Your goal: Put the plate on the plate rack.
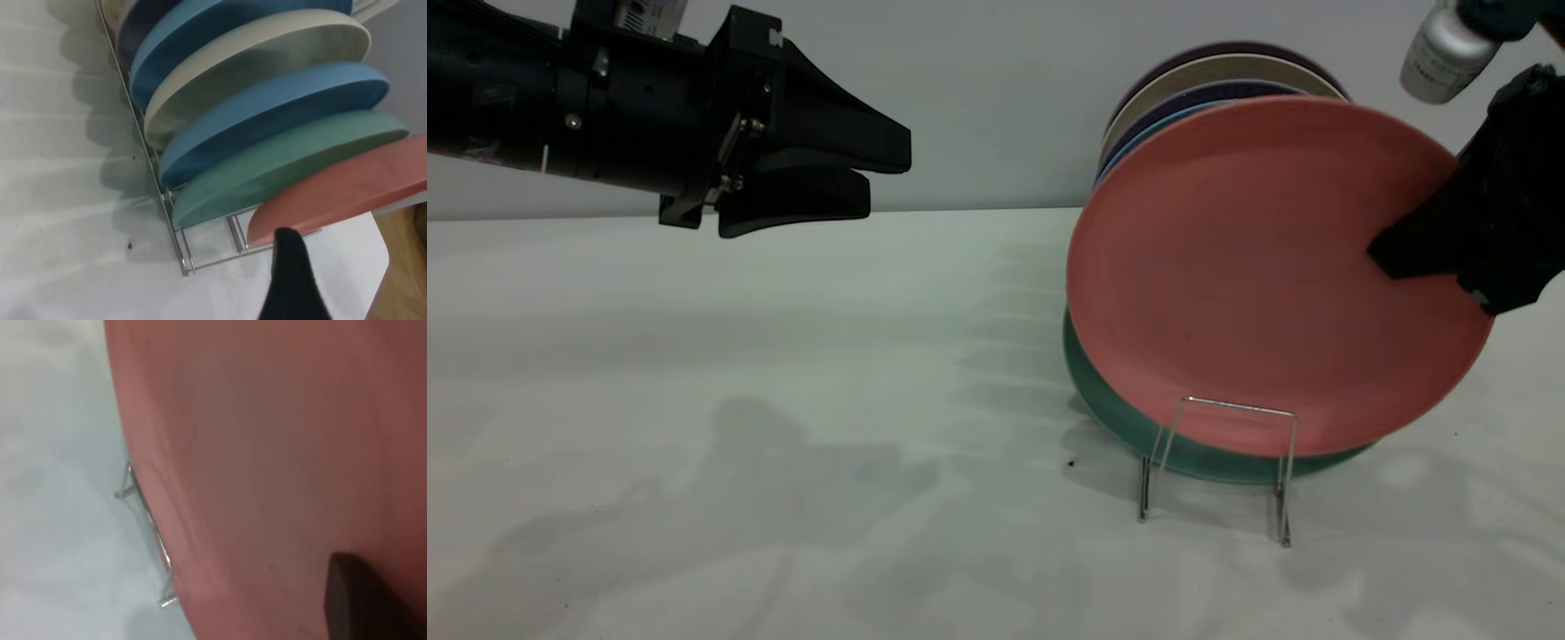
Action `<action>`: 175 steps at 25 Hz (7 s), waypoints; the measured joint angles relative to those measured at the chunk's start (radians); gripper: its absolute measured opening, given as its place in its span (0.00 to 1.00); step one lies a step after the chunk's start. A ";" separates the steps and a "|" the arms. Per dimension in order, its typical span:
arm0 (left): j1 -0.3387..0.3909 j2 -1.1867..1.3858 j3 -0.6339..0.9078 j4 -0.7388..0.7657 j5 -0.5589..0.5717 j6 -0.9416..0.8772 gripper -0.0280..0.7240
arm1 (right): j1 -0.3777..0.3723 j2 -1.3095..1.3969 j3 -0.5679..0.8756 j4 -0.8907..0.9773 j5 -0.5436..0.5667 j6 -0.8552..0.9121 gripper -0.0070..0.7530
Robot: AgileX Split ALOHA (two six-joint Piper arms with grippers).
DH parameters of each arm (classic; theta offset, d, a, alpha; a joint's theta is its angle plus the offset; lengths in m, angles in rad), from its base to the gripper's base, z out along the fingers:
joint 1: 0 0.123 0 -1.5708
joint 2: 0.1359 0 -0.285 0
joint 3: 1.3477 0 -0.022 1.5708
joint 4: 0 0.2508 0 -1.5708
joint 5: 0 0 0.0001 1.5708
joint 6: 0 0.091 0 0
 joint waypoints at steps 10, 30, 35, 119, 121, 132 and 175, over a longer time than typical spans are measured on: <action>0.000 0.000 0.000 -0.005 0.000 0.005 0.74 | 0.000 0.008 -0.013 -0.005 0.014 0.000 0.14; 0.000 0.000 0.000 -0.005 0.000 0.006 0.72 | 0.000 0.008 -0.032 -0.004 0.089 0.000 0.14; 0.000 0.000 0.000 -0.005 0.000 0.008 0.72 | 0.000 0.008 -0.032 -0.004 0.091 0.000 0.14; 0.007 -0.003 0.000 -0.005 0.004 0.009 0.72 | 0.000 -0.193 -0.032 -0.223 0.122 0.292 0.64; 0.020 -0.021 0.000 -0.004 0.004 0.009 0.72 | 0.000 -0.270 -0.031 -0.325 0.108 0.427 0.64; 0.175 -0.489 0.004 0.306 -0.025 -0.160 0.72 | -0.011 -0.821 -0.031 -1.094 0.301 1.534 0.55; 0.060 -1.863 0.308 1.793 0.410 -1.491 0.72 | 0.060 -1.459 0.201 -1.315 0.843 1.891 0.54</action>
